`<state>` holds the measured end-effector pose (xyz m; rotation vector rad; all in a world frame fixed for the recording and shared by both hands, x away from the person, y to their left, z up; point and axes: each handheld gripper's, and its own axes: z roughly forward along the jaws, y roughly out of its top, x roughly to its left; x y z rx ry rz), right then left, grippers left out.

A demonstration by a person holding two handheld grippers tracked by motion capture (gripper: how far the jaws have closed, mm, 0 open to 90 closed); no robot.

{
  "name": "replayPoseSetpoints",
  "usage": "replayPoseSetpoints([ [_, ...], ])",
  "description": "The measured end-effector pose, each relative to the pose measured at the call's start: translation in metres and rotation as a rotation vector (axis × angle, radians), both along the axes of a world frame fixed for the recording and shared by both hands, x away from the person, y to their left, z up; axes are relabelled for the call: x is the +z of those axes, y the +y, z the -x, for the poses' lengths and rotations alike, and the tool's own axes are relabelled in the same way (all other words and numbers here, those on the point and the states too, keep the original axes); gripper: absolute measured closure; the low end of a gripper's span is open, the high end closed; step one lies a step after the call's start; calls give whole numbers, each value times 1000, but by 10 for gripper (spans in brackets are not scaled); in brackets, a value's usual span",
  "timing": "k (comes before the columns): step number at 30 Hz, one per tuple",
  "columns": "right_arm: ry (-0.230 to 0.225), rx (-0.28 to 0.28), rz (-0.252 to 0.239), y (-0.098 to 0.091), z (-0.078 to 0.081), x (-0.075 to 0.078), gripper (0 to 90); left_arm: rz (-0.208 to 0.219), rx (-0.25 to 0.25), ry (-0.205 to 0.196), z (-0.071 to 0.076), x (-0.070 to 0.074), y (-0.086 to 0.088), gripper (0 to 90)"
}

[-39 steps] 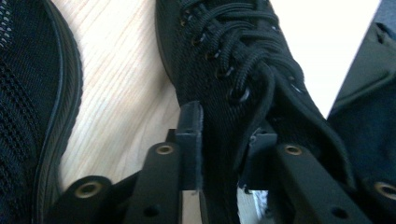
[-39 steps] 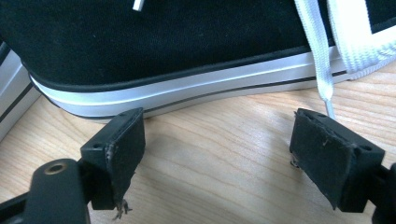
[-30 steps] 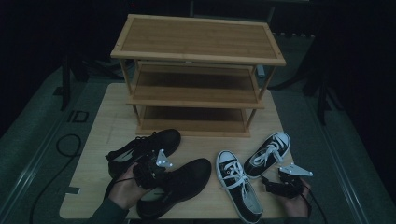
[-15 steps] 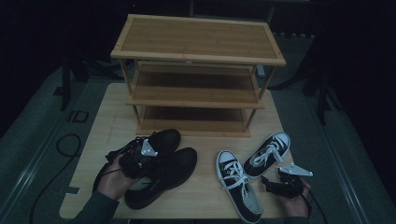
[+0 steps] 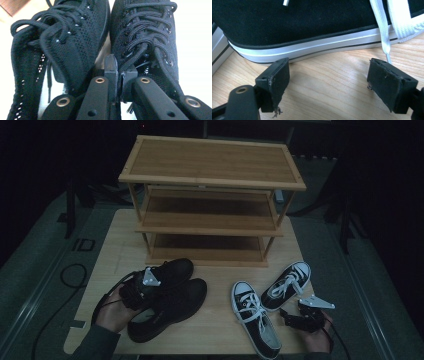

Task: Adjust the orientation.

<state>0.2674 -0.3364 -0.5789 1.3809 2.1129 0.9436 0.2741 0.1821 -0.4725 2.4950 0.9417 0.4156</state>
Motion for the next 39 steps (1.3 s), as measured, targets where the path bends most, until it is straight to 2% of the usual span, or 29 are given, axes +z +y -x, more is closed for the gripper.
replayPoseSetpoints([
  [6,0,0,0,0,0,0,179,-17,16,4,0,0,7,865],
  [8,0,0,0,0,0,0,179,-14,18,5,1,0,9,864],
  [10,0,0,1,0,0,0,179,8,26,6,1,0,13,857],
  [11,0,0,0,0,0,0,179,10,31,9,1,-1,13,839],
  [12,0,0,0,0,0,0,179,8,37,6,1,-1,13,766],
  [13,0,0,0,0,0,0,179,5,45,0,1,-1,13,766],
  [14,0,0,0,0,0,0,179,1,49,-6,2,-1,13,685],
  [15,0,0,0,0,0,0,179,2,52,-9,2,0,14,685],
  [17,0,0,0,0,0,0,179,6,78,-15,4,2,16,619],
  [20,0,0,0,0,0,0,179,6,76,-45,8,5,18,581],
  [22,0,0,1,0,0,0,179,15,85,-50,8,6,20,525],
  [24,0,0,0,0,0,0,179,19,92,-50,8,7,21,512],
  [29,0,0,0,0,0,0,179,0,106,-59,7,8,22,431],
  [32,0,0,0,0,0,0,179,2,100,-49,4,7,24,392],
  [39,0,0,0,0,0,0,179,63,54,41,-13,1,35,389],
])
